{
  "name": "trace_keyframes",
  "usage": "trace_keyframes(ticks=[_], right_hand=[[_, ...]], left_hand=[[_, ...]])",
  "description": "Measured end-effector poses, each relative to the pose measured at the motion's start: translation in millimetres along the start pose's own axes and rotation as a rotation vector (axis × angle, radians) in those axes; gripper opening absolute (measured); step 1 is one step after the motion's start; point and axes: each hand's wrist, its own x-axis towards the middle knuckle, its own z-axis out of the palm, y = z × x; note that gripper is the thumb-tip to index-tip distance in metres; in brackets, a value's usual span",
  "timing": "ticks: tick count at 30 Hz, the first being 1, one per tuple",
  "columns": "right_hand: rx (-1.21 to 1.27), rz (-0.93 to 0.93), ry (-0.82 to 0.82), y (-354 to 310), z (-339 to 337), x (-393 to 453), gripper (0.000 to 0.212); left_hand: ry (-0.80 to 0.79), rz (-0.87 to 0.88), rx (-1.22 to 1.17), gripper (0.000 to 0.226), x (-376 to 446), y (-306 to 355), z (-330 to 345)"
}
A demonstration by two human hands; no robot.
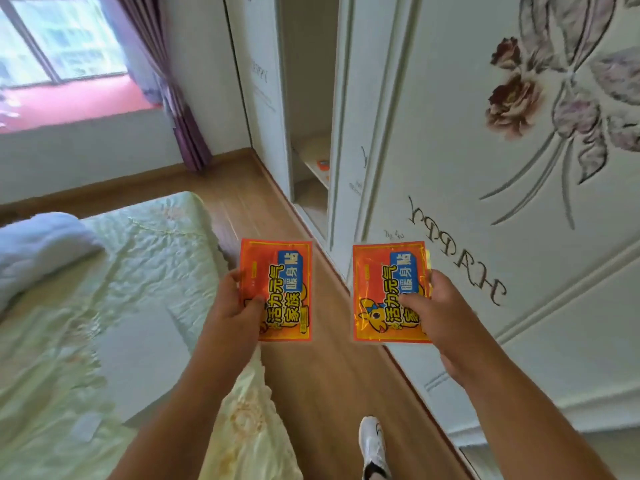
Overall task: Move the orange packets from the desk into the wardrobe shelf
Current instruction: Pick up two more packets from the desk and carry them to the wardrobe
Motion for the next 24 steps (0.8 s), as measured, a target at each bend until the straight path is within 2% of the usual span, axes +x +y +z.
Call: trace_keyframes(ticks=[4,11,18,24], right_hand=[[-0.009,-0.044,-0.159,-35,7,78,0.018],[-0.035,-0.106,-0.339,-79,8,184,0.019],[-0.060,-0.068,-0.418,-87,18,246,0.019],[-0.083,-0.054,-0.391,-106,34,305,0.018]], left_hand=[[0.163,-0.008,-0.022,0.027,33,15,6],[0.375,-0.011,-0.081,0.035,81,29,34],[0.426,-0.041,-0.090,0.034,123,33,49],[0.369,-0.075,-0.126,0.034,195,31,60]])
